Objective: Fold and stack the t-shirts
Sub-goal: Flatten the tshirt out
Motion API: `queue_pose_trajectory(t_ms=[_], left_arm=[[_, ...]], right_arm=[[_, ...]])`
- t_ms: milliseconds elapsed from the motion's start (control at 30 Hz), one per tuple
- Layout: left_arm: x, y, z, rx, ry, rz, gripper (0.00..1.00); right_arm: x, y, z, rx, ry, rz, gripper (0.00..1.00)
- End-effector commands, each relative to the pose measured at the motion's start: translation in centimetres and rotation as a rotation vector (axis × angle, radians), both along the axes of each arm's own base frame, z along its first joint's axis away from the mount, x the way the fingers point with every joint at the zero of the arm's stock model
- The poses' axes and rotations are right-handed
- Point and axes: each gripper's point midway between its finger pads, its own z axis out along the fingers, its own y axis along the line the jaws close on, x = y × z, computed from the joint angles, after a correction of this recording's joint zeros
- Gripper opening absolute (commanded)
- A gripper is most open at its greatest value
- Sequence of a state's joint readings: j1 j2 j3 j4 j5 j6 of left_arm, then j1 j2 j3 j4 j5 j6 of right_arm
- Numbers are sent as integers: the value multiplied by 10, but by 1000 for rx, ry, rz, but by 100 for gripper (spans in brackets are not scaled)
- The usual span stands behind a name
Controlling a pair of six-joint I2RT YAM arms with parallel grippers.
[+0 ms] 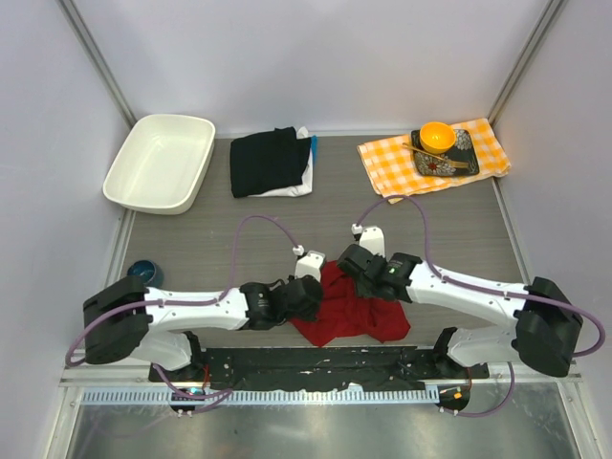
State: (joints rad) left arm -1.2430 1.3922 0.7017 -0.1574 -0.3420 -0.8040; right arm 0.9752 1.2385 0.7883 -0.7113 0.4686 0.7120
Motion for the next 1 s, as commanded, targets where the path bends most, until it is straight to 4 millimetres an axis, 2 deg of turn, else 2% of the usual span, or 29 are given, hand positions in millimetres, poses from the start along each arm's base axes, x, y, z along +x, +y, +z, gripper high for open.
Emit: queue_pose_trajectory(t_ms=[0, 67, 100, 200, 233, 300, 433, 467, 500, 533, 567, 600, 633, 667, 700, 733, 767, 800, 833, 867, 900, 967], left_arm=[[10, 18, 21, -8, -61, 54, 0], [10, 22, 23, -15, -65, 63, 0], [10, 25, 27, -21, -72, 68, 0], [11, 36, 30, -3, -87, 90, 0], [13, 38, 38, -15, -100, 98, 0], [16, 48, 45, 0, -121, 113, 0], [35, 62, 77, -31, -173, 177, 0], [38, 67, 83, -22, -187, 181, 0], [45, 67, 100, -45, -214, 199, 0], [54, 73, 112, -48, -239, 229, 0], [59, 79, 124, -39, -264, 228, 0], [72, 81, 150, -74, -294, 263, 0], [78, 84, 164, -83, -313, 276, 0], [83, 88, 178, -80, -332, 281, 0], [94, 92, 213, -112, -383, 305, 0], [100, 97, 232, -120, -416, 322, 0], [105, 100, 246, -116, -436, 326, 0], [114, 109, 288, -146, -500, 359, 0], [119, 116, 307, -147, -530, 384, 0], [122, 127, 319, -122, -546, 408, 0], [128, 137, 350, -149, -584, 448, 0], [127, 156, 364, -112, -608, 497, 0]], right_arm=[[21, 9, -2, -1, -85, -32, 30], [26, 11, -2, -10, -102, -25, 19], [30, 8, -3, -35, -117, -37, 1], [35, 5, 0, -57, -141, -51, 1], [36, 2, 6, -64, -155, -64, 1], [42, 0, 24, -51, -200, -81, 1], [59, -14, 85, -76, -355, -129, 1], [65, -13, 110, -52, -401, -146, 1], [67, -17, 123, -80, -424, -138, 1], [75, -19, 152, -65, -488, -171, 1], [80, -24, 169, -63, -516, -187, 1], [84, -28, 184, -77, -538, -182, 1], [88, -32, 198, -76, -559, -189, 1], [95, -33, 229, -38, -603, -213, 1], [100, -42, 245, -37, -627, -242, 1], [105, -47, 278, -16, -675, -255, 1], [108, -52, 294, -12, -698, -271, 1], [112, -63, 308, -18, -715, -303, 1], [112, -71, 339, 10, -761, -322, 1], [111, -77, 350, 4, -780, -339, 1], [109, -88, 359, -28, -796, -374, 1], [102, -106, 374, -51, -823, -425, 1]])
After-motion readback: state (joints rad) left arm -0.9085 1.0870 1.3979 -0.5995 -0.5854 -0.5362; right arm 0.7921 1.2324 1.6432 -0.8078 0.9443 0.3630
